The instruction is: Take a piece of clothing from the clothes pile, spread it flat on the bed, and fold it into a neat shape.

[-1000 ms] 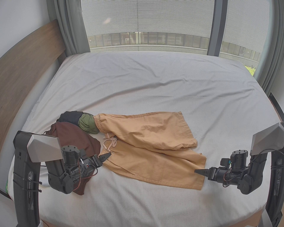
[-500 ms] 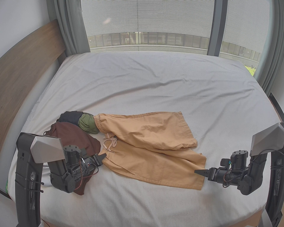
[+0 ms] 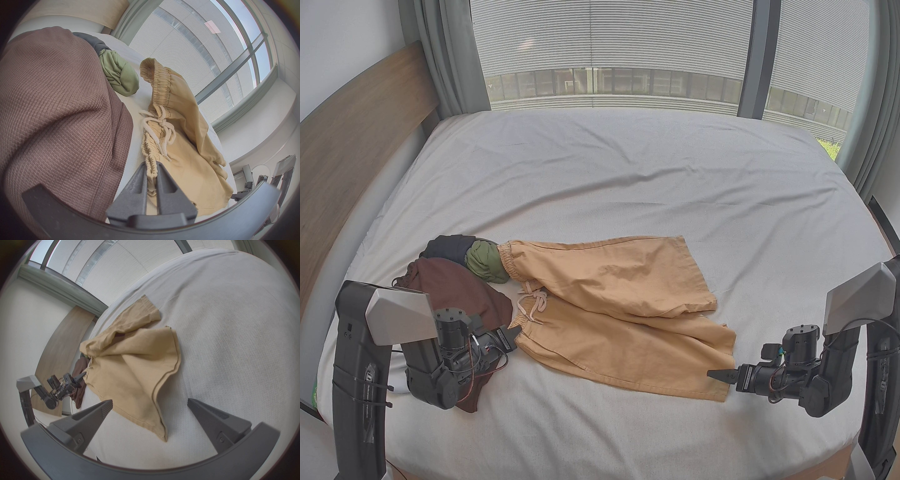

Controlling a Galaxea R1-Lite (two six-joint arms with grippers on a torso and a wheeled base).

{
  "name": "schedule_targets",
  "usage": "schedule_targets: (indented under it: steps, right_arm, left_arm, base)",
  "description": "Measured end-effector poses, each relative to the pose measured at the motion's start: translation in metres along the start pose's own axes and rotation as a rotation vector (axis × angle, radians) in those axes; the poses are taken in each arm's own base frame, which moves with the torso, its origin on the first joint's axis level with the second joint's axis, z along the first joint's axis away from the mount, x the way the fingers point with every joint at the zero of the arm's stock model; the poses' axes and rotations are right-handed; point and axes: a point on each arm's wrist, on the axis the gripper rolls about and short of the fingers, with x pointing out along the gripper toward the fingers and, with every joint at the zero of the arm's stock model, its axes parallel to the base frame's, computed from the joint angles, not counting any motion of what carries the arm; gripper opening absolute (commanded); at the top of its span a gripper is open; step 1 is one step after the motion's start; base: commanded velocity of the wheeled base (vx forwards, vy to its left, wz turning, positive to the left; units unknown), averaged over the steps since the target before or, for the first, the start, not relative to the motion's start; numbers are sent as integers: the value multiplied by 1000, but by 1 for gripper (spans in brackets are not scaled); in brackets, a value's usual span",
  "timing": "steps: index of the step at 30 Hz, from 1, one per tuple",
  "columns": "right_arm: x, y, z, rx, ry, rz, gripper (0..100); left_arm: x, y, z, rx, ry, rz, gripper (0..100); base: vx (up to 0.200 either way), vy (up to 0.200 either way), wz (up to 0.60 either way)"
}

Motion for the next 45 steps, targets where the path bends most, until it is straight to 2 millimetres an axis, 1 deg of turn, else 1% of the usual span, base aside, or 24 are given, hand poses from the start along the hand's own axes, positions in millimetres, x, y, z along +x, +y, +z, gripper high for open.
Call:
schedule_targets:
  steps: [4,11,12,19,25,28,33,38,45]
  right_arm:
    - [3,0,-8,-21,28,-1,100]
    - [3,4,-15,-39,40,19,100]
    - [3,4,-16,-41,39,20,0]
    - [3,2,-25,-74,69,16,0]
    - [1,1,-29,-72,85,9,0]
    - [0,1,-30,-69,90,6,0]
    - [-4,1,-31,-62,98,-1,0]
    - [-12,1,-33,-54,109,-10,0]
    - [-19,3,-36,-61,121,-16,0]
  left_arm:
    - [-1,0,-1,0,1,0,0]
    - [-1,0,0,2,-6,-4,0]
    - [-1,0,0,2,-5,-4,0]
    - [-2,0,-1,1,-3,-2,0]
    - [-2,0,-1,1,-2,-2,0]
    - [-5,0,-3,-3,9,5,0]
    - [-24,-9,-6,-9,48,13,0]
    - [-48,-18,-7,-13,82,25,0]
    - [-87,-24,-5,10,115,61,0]
  base:
    - [0,0,0]
    - [0,0,0]
    - [0,0,0]
    - [0,0,0]
    - [0,0,0]
    - [0,0,0]
    - [0,0,0]
    - [0,0,0]
    - [0,0,0]
